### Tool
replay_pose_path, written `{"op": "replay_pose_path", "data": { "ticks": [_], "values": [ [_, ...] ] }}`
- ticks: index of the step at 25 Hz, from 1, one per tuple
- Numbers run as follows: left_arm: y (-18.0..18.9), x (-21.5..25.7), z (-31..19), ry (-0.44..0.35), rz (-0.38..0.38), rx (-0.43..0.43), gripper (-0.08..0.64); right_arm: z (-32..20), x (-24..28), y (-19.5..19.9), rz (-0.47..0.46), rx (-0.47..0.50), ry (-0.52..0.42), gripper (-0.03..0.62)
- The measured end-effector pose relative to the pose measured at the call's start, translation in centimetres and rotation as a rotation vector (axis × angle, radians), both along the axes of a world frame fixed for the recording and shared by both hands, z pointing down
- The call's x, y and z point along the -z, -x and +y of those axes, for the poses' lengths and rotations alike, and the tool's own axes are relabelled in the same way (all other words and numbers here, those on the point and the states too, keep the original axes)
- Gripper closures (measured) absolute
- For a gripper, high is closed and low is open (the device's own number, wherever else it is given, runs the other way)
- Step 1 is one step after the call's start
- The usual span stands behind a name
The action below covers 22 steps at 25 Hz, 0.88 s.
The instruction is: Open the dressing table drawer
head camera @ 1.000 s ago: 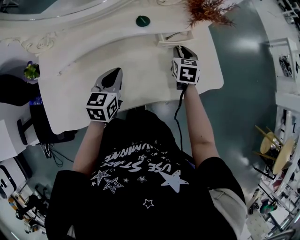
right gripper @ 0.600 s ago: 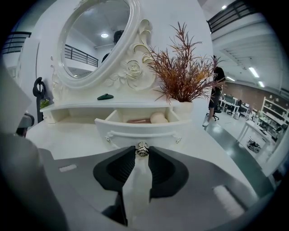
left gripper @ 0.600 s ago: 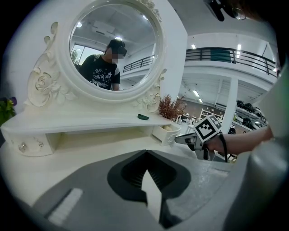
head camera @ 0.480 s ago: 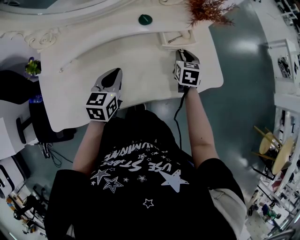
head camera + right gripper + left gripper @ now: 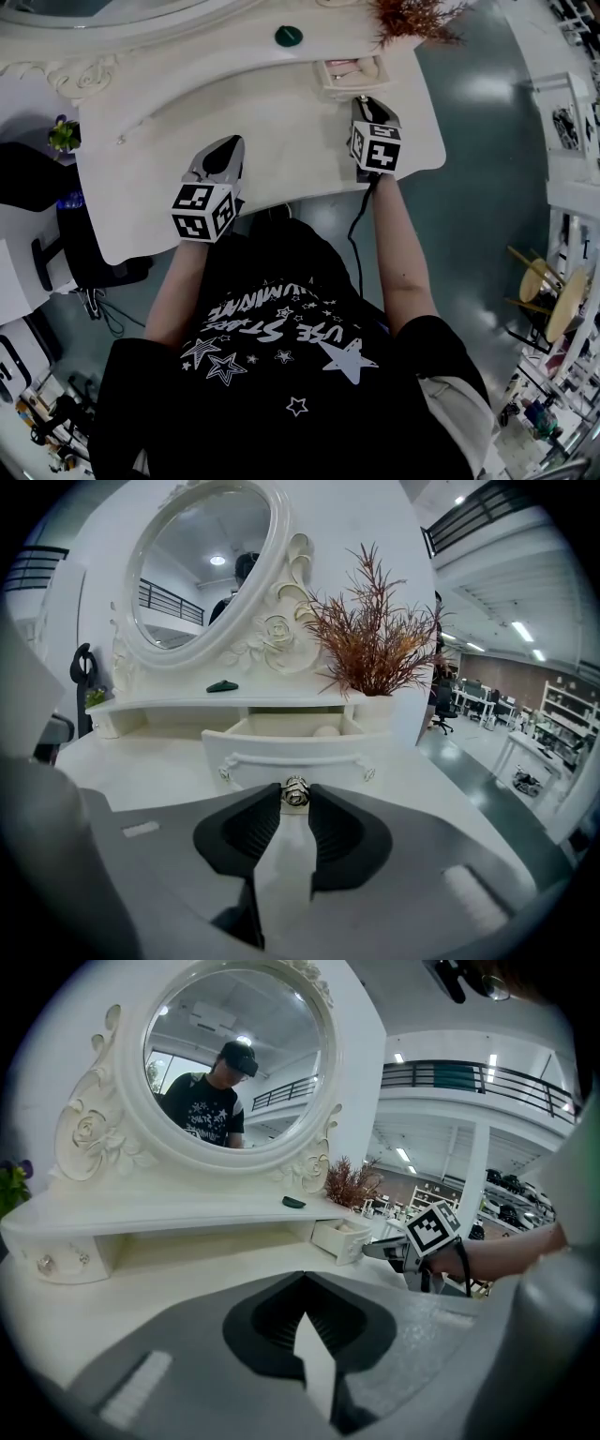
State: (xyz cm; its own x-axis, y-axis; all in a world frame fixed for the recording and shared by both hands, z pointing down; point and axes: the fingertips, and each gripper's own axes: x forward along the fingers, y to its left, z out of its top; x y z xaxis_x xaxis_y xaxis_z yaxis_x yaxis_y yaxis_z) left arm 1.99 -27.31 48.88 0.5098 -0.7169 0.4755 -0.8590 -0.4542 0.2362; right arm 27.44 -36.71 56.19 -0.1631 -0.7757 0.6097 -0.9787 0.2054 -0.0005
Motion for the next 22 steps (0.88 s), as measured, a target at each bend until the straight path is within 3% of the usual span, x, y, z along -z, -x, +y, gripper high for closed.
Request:
{"op": "replay_pose_path", "data": {
  "ticks": [9, 22],
  "values": [
    [1.0, 0.5, 0.4, -0.018, 0.02, -0.016, 0.558, 1.0, 0.9, 0.6, -0.012, -0.052, -0.021, 0.385],
    [6.5, 3.0, 4.6, -0.043, 0.061, -0.101, 0.558, 7.7, 6.7, 3.3, 0.002, -0.191, -0.098, 0.397]
  ]
}}
